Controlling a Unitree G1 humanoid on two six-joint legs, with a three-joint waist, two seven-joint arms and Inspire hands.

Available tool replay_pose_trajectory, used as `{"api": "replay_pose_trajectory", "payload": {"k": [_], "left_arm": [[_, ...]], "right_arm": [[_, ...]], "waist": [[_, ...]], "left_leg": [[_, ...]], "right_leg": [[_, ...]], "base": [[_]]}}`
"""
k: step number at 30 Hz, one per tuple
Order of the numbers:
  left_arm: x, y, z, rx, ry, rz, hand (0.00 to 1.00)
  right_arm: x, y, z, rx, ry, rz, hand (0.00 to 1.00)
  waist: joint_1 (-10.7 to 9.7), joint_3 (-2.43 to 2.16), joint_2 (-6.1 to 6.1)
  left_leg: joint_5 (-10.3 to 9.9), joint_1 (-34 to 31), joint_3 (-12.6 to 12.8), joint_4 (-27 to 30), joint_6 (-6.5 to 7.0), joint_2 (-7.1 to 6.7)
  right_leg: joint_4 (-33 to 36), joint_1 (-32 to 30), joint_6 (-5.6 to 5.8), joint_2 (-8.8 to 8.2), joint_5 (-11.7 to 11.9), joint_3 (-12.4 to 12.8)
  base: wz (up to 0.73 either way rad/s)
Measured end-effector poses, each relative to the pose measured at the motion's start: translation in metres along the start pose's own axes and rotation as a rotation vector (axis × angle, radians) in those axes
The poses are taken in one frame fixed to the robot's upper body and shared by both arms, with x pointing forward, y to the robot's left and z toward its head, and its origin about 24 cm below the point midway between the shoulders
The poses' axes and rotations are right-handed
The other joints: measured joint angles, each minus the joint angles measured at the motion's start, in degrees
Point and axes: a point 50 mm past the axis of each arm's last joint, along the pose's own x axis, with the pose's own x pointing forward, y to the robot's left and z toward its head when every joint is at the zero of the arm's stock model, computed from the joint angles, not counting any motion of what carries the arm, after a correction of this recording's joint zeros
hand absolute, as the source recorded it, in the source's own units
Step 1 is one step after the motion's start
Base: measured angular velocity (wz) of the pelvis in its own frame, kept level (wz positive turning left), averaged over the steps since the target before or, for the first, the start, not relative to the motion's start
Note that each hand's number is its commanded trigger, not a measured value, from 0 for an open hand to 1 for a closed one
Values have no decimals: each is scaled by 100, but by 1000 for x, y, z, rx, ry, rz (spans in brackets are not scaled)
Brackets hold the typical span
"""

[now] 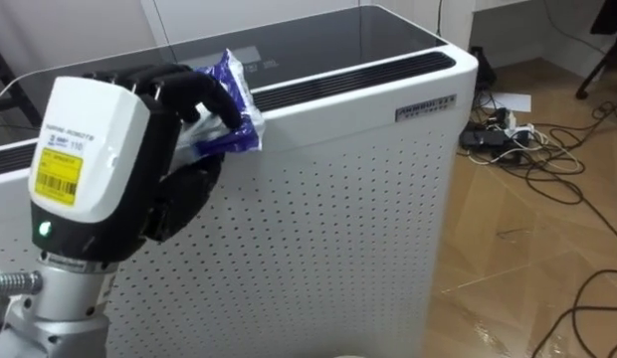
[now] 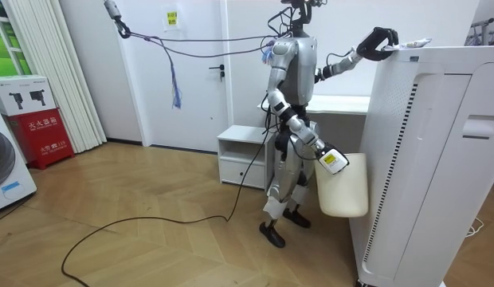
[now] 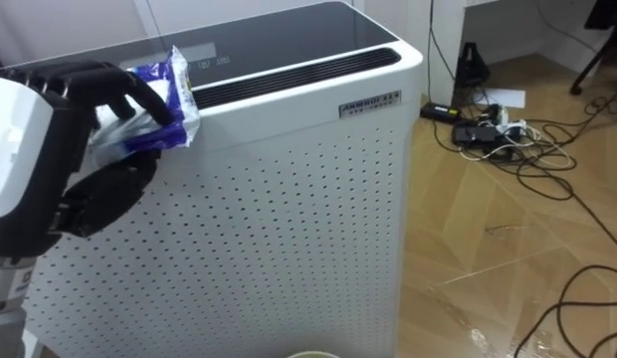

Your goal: Pick garbage

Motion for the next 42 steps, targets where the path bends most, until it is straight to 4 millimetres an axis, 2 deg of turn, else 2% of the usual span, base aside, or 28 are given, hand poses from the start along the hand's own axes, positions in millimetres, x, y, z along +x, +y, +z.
{"api": "replay_pose_trajectory", "payload": {"k": [11,18,24,27,37,40,42], "left_arm": [[-1,2,2,-25,12,10,100],[4,8,0,-503,127,32,100],[7,13,6,-830,90,11,100],[6,14,9,-933,64,-2,100],[9,16,12,-1180,-27,-98,100],[8,10,18,-1212,-51,-176,100],[4,-4,24,-1211,-49,-288,100]], "right_arm": [[0,0,-2,5,21,-2,100],[1,3,4,5,-5,26,100],[3,7,7,3,-16,33,100],[3,7,9,0,-25,34,100],[4,10,10,9,-31,39,100],[4,11,10,7,-32,42,100],[5,11,11,4,-34,38,100]], "waist": [[-9,-5,-27],[12,18,-63],[-15,30,-56],[-13,45,-23],[51,56,14],[99,65,35],[137,88,48]], "left_leg": [[9,-3,4,15,-1,4],[9,-16,-31,30,0,-20],[10,-107,-31,69,4,-32],[10,-124,-33,72,4,-31],[9,-320,-30,127,4,-6],[10,-387,-19,160,4,4],[10,-514,-17,233,4,5]], "right_leg": [[-52,9,-8,4,4,-2],[-84,20,-4,-13,-1,-23],[-72,-10,8,-41,-8,-167],[-68,-11,8,-38,-8,-183],[-30,-158,7,-29,-7,-296],[39,-242,8,-33,-8,-304],[59,-337,7,-32,-8,-307]], "base": [[0],[4],[9],[0],[5],[0],[0]]}}
